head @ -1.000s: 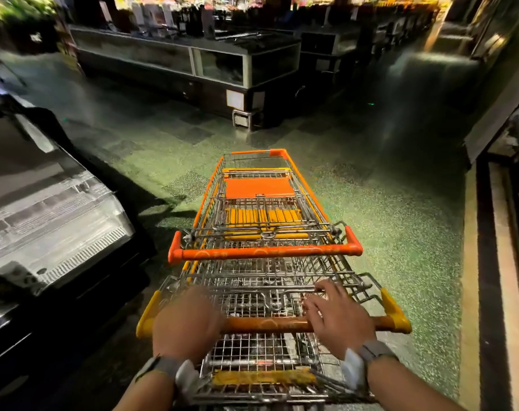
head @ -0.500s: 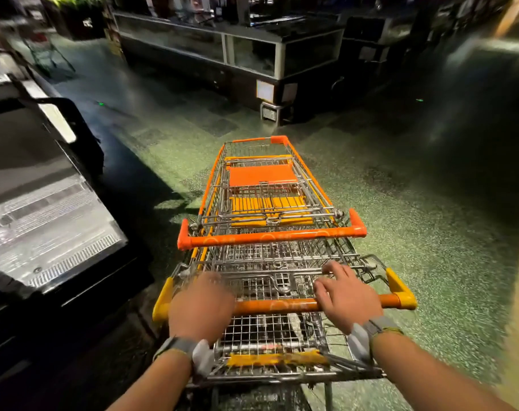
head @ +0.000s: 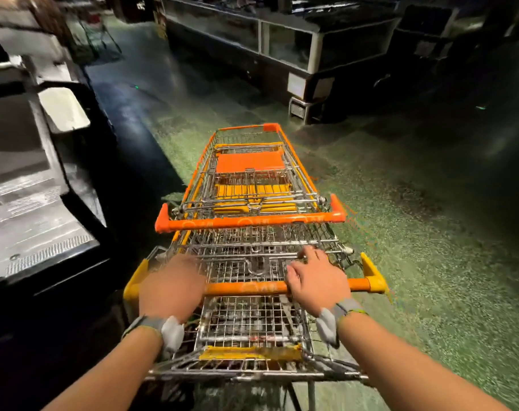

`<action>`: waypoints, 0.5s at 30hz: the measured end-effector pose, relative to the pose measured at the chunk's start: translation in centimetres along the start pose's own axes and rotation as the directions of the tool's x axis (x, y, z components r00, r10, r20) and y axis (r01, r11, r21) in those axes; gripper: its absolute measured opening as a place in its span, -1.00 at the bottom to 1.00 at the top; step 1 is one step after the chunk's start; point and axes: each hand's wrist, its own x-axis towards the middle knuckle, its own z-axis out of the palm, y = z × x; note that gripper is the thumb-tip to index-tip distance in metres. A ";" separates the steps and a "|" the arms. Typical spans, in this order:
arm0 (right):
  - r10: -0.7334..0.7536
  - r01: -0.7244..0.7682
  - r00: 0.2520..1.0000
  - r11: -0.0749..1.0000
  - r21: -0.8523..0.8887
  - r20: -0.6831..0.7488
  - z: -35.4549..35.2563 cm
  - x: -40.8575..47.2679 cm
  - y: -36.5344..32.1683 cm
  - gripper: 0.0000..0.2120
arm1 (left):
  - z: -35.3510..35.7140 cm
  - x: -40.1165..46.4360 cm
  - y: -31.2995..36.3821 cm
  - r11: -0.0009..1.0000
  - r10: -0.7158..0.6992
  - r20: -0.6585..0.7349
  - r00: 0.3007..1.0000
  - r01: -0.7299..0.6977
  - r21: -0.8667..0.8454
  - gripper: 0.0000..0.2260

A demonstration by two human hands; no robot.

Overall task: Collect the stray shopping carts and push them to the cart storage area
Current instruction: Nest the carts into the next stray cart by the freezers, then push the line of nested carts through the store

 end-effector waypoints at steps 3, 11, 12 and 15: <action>-0.029 0.029 0.999 1.000 0.003 0.029 -0.6 2.8 2.2 -0.56 | 1.0 2.5 1.4 0.999 -0.031 -0.001 1.000 0.031 0.025 -0.60; -0.126 0.126 0.992 0.992 -0.018 -0.021 -0.8 11.5 8.6 -0.52 | 2.8 9.3 6.0 0.993 -0.105 -0.024 0.994 0.106 0.057 -0.60; -0.145 0.144 0.989 0.989 -0.027 -0.031 -0.9 12.8 9.6 -0.50 | 3.0 10.4 6.8 0.992 -0.111 -0.035 0.993 0.113 0.052 -0.60; -0.170 0.170 0.985 0.985 -0.001 -0.030 -1.5 17.2 12.7 -0.46 | 3.4 14.0 9.1 0.986 -0.169 -0.044 0.985 0.169 0.010 -0.58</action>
